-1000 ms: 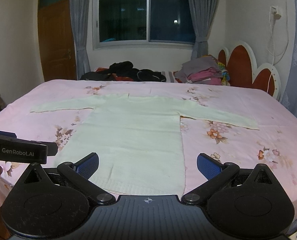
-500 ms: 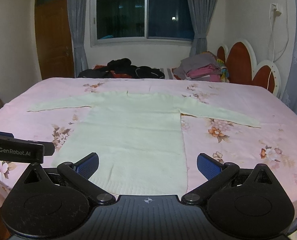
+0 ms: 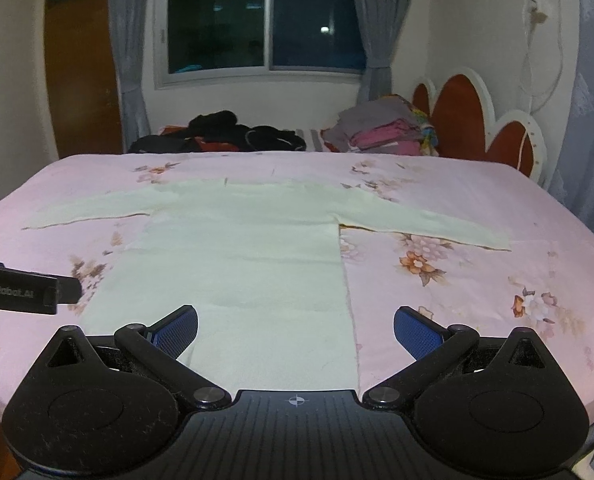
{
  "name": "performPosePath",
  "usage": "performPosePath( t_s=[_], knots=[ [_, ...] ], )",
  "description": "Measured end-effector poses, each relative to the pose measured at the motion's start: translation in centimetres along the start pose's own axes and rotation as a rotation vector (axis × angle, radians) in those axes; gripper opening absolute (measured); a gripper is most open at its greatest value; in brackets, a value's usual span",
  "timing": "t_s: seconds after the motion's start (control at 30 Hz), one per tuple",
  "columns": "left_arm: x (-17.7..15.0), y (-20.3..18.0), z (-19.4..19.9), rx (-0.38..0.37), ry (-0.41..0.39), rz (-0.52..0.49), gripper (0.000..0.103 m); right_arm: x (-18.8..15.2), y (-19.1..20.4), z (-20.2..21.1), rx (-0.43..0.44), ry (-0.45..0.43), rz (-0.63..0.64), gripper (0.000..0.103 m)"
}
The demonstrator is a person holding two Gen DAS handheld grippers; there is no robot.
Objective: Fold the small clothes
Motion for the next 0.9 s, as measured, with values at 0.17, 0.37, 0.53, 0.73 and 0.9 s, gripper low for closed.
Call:
performPosePath(
  t_s=[0.17, 0.37, 0.53, 0.73, 0.9],
  knots=[
    [1.9, 1.1, -2.4, -0.018, 0.007, -0.009, 0.103, 1.3, 0.4, -2.3, -0.030, 0.006, -0.016, 0.103],
    [4.3, 2.8, -5.4, -0.041, 0.013, -0.033, 0.103, 2.9, 1.1, -5.5, -0.081, 0.028, -0.037, 0.103],
    [6.6, 5.0, -7.7, -0.049, 0.021, -0.031, 0.103, 4.7, 1.1, -8.2, -0.125, 0.051, -0.071, 0.103],
    [8.4, 6.6, -10.6, -0.030, 0.021, -0.023, 0.103, 6.1, -0.1, -11.5, -0.159, 0.070, -0.100, 0.103],
    [9.3, 7.0, -12.8, -0.024, 0.015, 0.008, 0.103, 7.0, -2.5, -13.8, -0.183, 0.067, -0.142, 0.103]
  ],
)
Point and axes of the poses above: each gripper's, at about its wrist camera, not at the fingertips, and z roughly against the way its jaws point, y to its left, x to its top, the point moved 3 cm from there along -z, roughly the way its jaws point, and after that the axes turned 15 degrees about -x, right-handed, at the moved point
